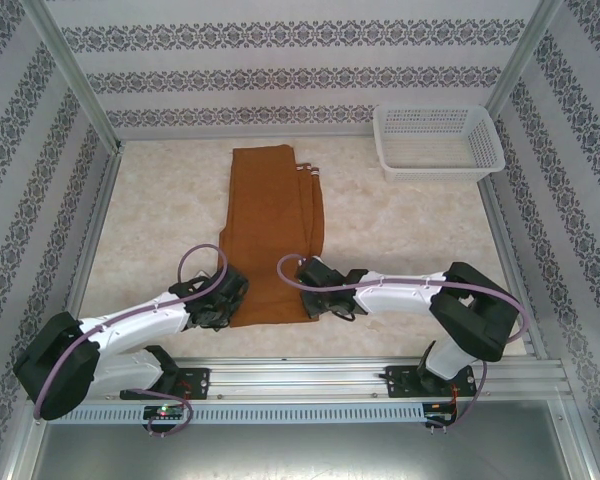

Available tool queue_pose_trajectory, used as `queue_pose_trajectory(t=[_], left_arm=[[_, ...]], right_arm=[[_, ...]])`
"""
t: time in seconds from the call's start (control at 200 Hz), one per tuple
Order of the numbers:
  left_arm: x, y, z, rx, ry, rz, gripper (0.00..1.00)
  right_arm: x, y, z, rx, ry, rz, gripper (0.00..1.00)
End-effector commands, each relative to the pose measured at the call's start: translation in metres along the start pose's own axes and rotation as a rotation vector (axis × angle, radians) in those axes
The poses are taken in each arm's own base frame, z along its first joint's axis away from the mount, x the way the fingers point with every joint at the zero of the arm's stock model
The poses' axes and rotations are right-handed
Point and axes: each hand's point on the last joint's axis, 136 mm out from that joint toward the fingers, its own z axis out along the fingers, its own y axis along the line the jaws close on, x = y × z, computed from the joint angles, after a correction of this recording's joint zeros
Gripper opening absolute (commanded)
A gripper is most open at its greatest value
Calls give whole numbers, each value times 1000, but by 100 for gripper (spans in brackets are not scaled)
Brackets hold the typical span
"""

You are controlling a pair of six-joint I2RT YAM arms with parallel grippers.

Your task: Roll up the long pants

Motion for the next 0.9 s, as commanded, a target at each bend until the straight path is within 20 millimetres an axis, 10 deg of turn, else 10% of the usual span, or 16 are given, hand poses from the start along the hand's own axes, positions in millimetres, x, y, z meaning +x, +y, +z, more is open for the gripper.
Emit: queue_pose_trajectory(t=[0.0,0.14,0.28,0.52,0.899], left_arm=[[-13,37,1,-136,-87,41,0],[-26,2,-21,-67,-132,81,4],[-38,-37,-55,-19,-162,124,99],[-64,-76,-108,60,-257,175,100],[-112,-59,-143,84,-424,54,100]], right_arm=[[22,-18,15,68,85,19,0],[-5,2,-9,63,48,-77,17],[-28,27,-48,58,22,-214,57],[-41,63,-103,40,-41,-452,65],[11,71,-71,218,-41,-919,70]])
